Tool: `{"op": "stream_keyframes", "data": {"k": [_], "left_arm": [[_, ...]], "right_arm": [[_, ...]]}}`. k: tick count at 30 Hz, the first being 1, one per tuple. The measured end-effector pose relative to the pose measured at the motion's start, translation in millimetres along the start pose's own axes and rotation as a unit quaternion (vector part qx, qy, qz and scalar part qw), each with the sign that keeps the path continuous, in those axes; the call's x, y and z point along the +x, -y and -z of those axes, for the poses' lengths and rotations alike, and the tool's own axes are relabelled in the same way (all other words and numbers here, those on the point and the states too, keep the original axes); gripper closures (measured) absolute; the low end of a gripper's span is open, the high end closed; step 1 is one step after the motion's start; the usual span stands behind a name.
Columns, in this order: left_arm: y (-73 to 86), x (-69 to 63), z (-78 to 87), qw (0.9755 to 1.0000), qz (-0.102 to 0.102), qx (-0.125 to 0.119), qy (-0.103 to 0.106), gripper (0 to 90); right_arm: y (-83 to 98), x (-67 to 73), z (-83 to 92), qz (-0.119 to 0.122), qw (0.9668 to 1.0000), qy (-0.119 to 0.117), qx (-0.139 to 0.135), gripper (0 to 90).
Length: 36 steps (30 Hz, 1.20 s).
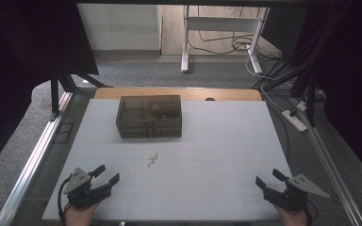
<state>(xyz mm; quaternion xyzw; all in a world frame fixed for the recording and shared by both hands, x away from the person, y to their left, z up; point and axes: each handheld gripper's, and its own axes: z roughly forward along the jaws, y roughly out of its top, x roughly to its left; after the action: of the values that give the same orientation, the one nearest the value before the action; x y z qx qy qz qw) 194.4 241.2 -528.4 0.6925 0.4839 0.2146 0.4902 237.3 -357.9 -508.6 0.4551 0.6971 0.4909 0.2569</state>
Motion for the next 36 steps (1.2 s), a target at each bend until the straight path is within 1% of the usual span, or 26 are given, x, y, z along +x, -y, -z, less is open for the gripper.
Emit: {"op": "stream_keyframes", "data": {"k": [16, 26, 36], "left_arm": [[-1.3, -3.4, -2.3, 1.0, -0.006, 0.0, 0.003, 31.7], [-4.5, -5.9, -6.3, 0.9998, -0.017, -0.001, 0.01, 31.7], [-7.6, -7.4, -11.8, 0.9996, -0.023, 0.0, 0.015, 31.7]], "right_arm": [[0.8, 2.1, -5.7, 0.005, 0.9999, -0.002, 0.013, 19.7], [0.9, 2.7, -6.8, 0.007, 0.9999, 0.001, 0.014, 19.6], [1.0, 3.1, -7.2, 0.009, 0.9999, 0.001, 0.015, 19.6]]}}
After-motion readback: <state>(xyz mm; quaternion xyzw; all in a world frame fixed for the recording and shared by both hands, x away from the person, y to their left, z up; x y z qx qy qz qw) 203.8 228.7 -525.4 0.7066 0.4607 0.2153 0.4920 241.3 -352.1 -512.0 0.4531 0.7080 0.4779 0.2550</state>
